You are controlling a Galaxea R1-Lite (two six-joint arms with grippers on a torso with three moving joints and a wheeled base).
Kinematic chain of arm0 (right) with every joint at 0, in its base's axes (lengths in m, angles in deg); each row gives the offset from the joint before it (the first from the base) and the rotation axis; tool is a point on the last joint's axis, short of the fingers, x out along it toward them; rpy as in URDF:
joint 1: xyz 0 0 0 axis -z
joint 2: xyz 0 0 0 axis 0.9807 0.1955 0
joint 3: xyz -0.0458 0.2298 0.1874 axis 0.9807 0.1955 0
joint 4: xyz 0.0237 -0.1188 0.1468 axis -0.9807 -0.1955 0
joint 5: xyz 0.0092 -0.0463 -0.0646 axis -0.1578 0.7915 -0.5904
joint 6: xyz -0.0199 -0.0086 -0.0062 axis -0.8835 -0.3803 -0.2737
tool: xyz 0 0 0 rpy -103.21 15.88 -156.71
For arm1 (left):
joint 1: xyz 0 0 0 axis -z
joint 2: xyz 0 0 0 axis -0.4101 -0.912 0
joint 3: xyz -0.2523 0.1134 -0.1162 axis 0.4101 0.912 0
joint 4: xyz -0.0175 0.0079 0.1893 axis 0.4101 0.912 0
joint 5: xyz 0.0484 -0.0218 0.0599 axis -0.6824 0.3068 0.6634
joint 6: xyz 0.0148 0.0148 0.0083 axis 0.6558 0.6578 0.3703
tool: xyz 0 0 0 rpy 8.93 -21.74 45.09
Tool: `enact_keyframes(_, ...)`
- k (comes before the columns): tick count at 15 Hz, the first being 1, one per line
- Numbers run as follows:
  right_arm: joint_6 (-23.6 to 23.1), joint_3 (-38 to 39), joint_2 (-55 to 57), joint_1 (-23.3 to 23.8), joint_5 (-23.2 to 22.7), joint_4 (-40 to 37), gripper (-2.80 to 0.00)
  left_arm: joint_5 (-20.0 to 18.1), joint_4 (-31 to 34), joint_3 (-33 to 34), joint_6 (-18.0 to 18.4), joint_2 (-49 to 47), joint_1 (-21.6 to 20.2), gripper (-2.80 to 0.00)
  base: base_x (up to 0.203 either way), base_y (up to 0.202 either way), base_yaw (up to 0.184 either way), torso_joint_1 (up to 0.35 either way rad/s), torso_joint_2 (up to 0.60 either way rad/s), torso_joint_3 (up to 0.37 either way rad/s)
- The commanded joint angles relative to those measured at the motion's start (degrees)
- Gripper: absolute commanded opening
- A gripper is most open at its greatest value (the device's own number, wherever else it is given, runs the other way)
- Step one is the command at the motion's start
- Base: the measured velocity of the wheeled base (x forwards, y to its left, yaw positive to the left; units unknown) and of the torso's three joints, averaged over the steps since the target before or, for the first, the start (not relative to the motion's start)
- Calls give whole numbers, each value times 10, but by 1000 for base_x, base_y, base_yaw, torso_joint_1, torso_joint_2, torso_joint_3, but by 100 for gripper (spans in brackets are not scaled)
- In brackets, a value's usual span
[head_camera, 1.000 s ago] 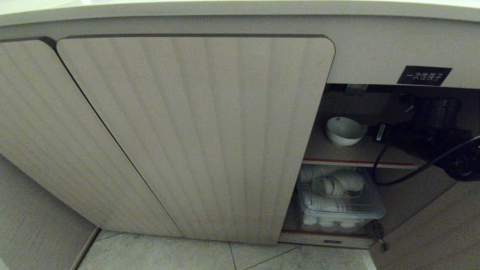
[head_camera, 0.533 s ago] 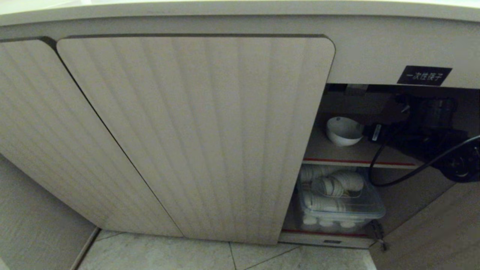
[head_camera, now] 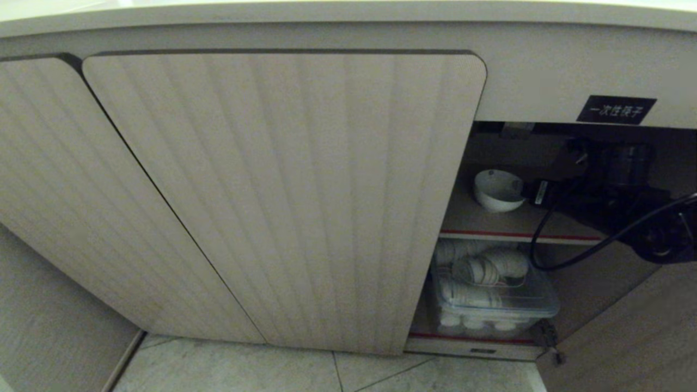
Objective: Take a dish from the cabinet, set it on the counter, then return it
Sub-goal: Take the bowl from the cabinet
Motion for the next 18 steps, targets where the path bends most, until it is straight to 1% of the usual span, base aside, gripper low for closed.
enact_keyframes(1, 0, -14, 18, 0, 0, 3, 0, 0, 0, 0, 0, 0, 0, -280, 0, 0, 0, 0, 0, 0)
enact_keyframes(5, 1, -50, 49, 0, 1, -1, 0, 0, 0, 0, 0, 0, 0, -280, 0, 0, 0, 0, 0, 0)
enact_keyframes(18, 11, -80, 84, -1, 0, -3, 0, 0, 0, 0, 0, 0, 0, -280, 0, 0, 0, 0, 0, 0)
